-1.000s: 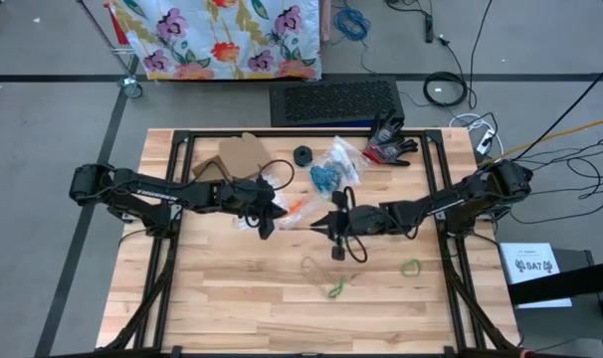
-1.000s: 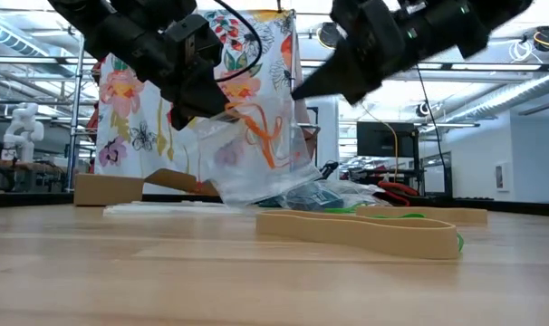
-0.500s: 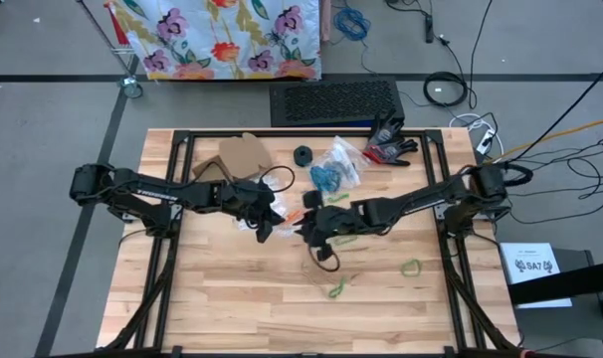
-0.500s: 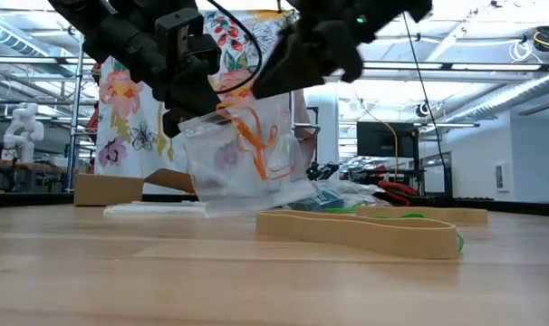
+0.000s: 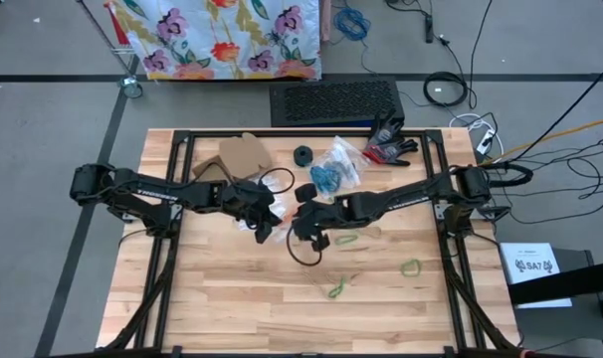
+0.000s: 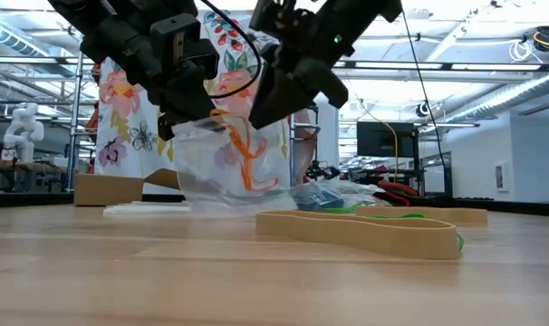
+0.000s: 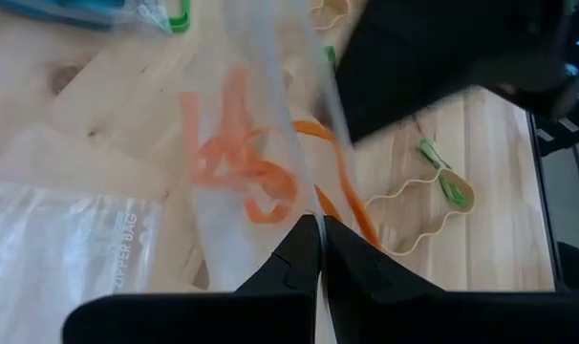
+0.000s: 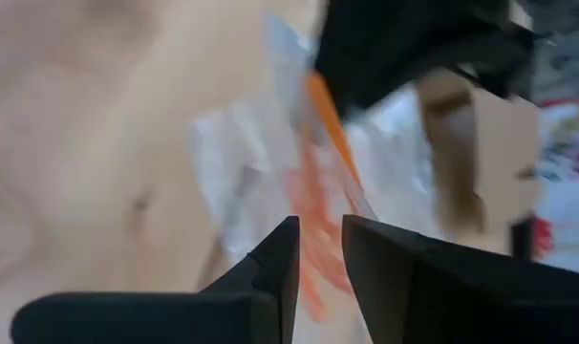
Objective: Sort rubber bands
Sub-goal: Close the transparent zip bag
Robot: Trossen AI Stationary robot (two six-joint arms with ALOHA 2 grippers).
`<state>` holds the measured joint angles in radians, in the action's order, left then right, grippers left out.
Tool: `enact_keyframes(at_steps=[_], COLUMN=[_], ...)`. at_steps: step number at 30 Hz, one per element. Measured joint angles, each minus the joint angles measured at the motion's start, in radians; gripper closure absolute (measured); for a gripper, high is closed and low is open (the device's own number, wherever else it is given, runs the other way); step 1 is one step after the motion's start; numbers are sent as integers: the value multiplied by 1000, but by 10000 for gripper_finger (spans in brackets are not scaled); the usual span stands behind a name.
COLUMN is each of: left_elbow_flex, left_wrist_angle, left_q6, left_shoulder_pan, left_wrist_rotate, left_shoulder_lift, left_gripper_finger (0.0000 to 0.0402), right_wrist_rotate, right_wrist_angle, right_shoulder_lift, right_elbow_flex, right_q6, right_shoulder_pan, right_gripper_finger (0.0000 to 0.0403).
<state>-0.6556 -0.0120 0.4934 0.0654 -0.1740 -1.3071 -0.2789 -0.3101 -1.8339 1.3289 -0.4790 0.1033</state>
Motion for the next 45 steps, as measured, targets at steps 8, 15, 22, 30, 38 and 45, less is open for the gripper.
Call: enact_keyframes(at_steps=[8, 15, 22, 30, 38, 45], left_elbow_flex=[0, 0, 0, 0, 0, 0], left_wrist_angle=[7, 6, 2, -3, -19, -16], left_q6=[0, 0, -1, -1, -1, -2], left_shoulder_pan=[0, 0, 0, 0, 0, 3], left_wrist_rotate=[-6, -5, -5, -6, -70, -33], left_shoulder_lift=[0, 0, 0, 0, 0, 0], left_gripper_finger=[389, 389, 389, 389, 389, 389], right_wrist_rotate=[-5, -2, -2, 45, 87, 278], right_wrist_angle=[36, 108, 69, 18, -16, -35], right_shoulder_lift=[1, 3, 3, 2, 1, 2], right_elbow_flex=[0, 2, 2, 2, 2, 1], right_q6=[-31, -81, -70, -22, -57, 39], right_shoulder_pan=[-4, 6, -11, -19, -23, -43], right_gripper_finger=[344, 355, 355, 355, 355, 389])
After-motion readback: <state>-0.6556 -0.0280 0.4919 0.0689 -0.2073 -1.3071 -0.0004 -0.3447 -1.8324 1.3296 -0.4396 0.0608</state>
